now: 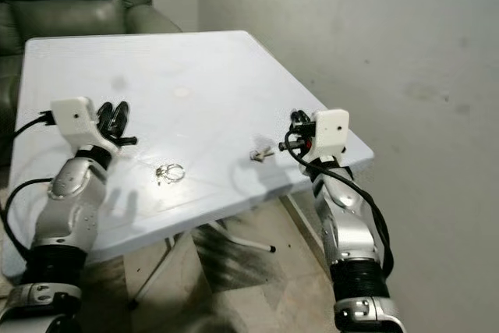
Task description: Hang keys on a hook
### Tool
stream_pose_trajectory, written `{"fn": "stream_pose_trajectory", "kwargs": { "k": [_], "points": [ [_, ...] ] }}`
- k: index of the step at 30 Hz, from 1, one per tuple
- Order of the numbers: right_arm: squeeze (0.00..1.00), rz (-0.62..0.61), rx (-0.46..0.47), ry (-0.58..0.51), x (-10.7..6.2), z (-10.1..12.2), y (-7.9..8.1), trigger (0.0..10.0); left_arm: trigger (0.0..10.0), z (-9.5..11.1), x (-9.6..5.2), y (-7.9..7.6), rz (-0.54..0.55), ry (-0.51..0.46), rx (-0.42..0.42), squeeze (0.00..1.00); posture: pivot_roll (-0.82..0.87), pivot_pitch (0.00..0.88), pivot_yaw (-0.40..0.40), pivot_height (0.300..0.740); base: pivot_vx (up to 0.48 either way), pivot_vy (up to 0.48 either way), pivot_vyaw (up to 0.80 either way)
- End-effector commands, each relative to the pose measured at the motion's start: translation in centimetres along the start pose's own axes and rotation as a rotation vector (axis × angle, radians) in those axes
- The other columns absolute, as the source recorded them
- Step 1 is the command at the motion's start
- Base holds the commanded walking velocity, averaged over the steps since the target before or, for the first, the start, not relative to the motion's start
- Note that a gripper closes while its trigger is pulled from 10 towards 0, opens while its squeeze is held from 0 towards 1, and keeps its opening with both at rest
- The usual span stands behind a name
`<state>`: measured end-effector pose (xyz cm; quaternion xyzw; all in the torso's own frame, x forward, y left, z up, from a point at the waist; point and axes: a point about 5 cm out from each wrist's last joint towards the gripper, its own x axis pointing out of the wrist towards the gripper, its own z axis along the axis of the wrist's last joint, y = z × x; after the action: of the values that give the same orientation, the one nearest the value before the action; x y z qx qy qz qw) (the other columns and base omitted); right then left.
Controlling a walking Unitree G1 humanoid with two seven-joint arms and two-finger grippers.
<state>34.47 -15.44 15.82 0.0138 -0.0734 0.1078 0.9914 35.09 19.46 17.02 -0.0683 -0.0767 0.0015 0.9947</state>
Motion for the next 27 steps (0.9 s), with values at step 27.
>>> {"fn": "stream_pose_trajectory", "kwargs": {
  "k": [27],
  "points": [
    [0.0, -0.036, -0.047, 0.023, -1.1, -0.7, -1.1, 10.0, 10.0, -0.1, 0.3, -2.2, -0.103, -0.02, 0.058, 0.0, -0.07, 0.0, -0.056, 0.74, 0.0, 0.0, -0.74]
  ]
}}
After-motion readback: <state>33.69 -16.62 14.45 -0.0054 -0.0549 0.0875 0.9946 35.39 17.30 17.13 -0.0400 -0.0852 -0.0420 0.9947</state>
